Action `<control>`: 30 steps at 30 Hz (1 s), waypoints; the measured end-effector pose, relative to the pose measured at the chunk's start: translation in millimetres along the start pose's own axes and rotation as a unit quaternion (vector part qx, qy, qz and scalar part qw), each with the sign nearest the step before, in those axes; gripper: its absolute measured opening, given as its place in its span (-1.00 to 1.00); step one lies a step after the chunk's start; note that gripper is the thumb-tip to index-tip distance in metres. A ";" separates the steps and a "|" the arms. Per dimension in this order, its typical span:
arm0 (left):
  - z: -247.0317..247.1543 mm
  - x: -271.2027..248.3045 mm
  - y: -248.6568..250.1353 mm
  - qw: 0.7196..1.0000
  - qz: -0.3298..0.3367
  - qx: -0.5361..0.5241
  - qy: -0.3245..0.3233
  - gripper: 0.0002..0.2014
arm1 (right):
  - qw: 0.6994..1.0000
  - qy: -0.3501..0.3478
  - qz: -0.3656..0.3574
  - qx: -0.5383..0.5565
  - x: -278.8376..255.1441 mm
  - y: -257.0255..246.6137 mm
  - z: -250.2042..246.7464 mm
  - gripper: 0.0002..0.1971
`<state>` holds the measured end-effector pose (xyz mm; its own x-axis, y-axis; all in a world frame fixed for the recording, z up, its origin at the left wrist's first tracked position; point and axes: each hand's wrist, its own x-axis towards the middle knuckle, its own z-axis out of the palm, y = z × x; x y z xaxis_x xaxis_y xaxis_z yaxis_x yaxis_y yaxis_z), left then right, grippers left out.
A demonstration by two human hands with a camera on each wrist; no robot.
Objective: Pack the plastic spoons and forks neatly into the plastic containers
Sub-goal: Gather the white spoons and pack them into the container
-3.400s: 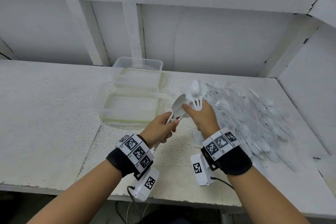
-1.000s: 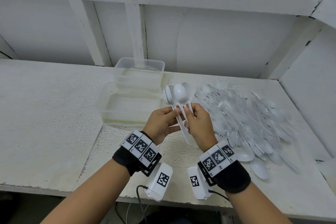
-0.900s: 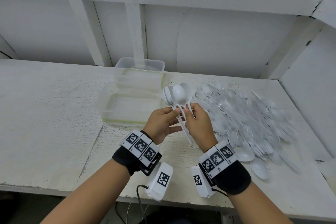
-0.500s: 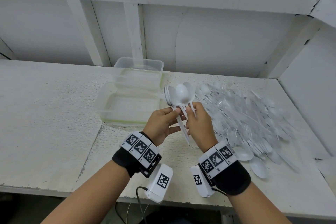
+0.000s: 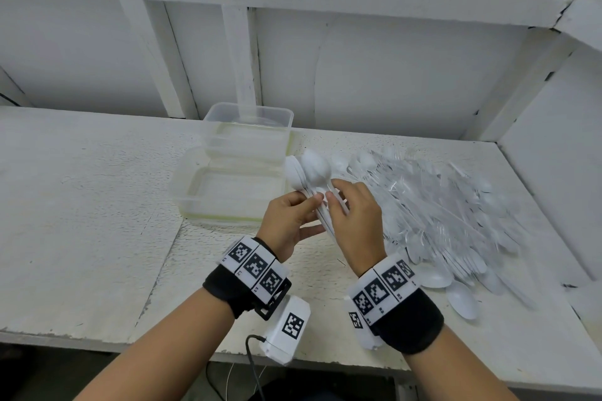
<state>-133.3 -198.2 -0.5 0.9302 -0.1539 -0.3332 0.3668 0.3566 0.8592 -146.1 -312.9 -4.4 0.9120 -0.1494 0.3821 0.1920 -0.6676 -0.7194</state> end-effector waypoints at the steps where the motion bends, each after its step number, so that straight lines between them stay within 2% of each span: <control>1: 0.7 -0.4 -0.1 1.000 0.001 0.003 -0.003 -0.88 | 1.000 0.002 -0.004 0.006 -0.6 -0.9 0.4 -0.72; 6: 2.6 -3.2 -0.6 1.000 0.005 0.011 -0.012 -0.85 | 0.999 0.000 0.019 0.051 -1.2 -4.5 1.8 -0.77; 12: -0.8 -3.6 -0.3 1.000 0.007 0.018 0.000 -0.75 | 0.993 -0.074 0.050 0.079 1.2 -7.8 -5.4 -0.84; 16: -1.7 -4.1 -0.6 1.000 0.005 0.022 -0.003 -0.83 | 0.990 -0.118 0.038 0.073 1.2 -9.5 -10.1 -0.79; 21: -2.1 -4.1 1.7 1.000 -0.001 0.029 -0.013 -0.89 | 0.985 -0.100 0.074 0.122 1.7 -11.7 -13.7 -0.88; 26: -0.1 -5.2 1.6 0.999 0.001 0.031 -0.033 -0.87 | 0.981 -0.093 0.087 0.145 1.6 -15.0 -11.3 -0.76; 30: -1.9 -5.6 1.6 0.998 -0.005 0.033 -0.046 -0.90 | 0.969 -0.091 0.124 0.193 6.5 -13.8 -14.5 -0.78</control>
<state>-137.9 -195.0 2.0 0.9200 -0.2418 -0.3084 0.3722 0.2926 0.8808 -148.1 -315.3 16.5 0.9896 -0.1154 0.0859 0.0476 -0.3004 -0.9526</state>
